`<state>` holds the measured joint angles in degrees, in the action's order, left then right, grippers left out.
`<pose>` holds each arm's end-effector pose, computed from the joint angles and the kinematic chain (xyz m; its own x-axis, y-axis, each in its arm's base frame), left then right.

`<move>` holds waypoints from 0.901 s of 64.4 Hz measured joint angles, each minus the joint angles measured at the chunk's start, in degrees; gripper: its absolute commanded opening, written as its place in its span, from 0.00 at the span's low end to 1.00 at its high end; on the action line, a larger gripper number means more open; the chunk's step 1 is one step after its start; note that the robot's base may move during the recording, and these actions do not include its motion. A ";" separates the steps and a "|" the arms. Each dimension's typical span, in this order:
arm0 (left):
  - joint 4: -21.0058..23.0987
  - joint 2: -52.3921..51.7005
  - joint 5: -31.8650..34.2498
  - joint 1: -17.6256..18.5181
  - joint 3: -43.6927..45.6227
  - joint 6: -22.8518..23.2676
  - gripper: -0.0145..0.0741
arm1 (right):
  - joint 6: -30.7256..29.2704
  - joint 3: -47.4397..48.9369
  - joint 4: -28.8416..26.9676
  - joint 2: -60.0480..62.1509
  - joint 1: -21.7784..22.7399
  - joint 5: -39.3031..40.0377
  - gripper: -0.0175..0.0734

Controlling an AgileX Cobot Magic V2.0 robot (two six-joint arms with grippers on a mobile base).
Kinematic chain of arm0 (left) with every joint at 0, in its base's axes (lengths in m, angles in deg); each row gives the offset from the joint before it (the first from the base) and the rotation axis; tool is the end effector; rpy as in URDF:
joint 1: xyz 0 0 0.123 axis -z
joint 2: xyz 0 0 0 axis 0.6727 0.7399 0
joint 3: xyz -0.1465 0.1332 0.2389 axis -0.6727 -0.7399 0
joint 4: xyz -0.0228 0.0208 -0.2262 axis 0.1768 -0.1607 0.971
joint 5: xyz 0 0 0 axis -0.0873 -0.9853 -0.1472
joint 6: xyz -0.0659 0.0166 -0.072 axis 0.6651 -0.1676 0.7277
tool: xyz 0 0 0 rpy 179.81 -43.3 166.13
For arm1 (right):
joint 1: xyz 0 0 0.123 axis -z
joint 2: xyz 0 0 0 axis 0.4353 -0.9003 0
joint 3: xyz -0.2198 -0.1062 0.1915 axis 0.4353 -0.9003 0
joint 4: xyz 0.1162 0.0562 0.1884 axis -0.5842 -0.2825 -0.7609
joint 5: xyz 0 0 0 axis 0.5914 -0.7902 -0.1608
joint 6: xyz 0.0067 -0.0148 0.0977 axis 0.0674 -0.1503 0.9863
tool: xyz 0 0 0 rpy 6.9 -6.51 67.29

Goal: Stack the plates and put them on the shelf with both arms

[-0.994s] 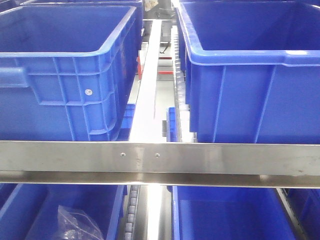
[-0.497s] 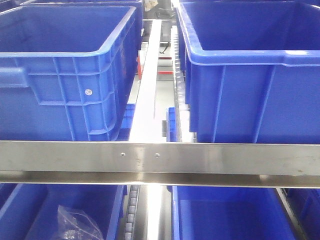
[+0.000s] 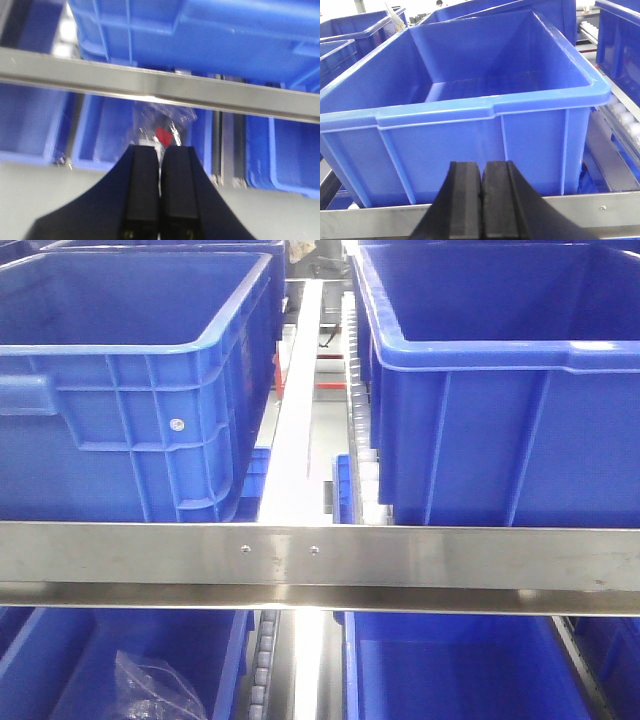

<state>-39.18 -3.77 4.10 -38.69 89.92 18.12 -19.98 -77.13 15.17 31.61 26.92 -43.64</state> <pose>0.0926 -0.0048 0.2715 -0.6126 -0.0473 -0.7890 0.0028 0.9981 -0.0620 0.0156 -0.0002 0.2015 0.0381 0.1769 -0.9835 0.0134 0.9840 0.1776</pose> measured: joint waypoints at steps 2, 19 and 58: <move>-0.22 -1.37 0.75 0.00 -0.40 -0.13 0.26 | 0.00 0.00 0.00 0.00 0.00 0.00 0.21; -0.82 -21.42 28.58 -0.74 -17.56 -0.38 0.26 | 0.00 0.00 0.00 0.00 0.00 0.00 0.21; -2.47 -39.67 25.99 -1.52 -24.79 -0.50 0.26 | 0.00 0.00 0.00 0.00 0.03 0.11 0.21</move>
<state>-41.65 -43.44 30.09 -40.21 65.13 17.62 -19.98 -77.13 15.17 31.61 26.96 -43.53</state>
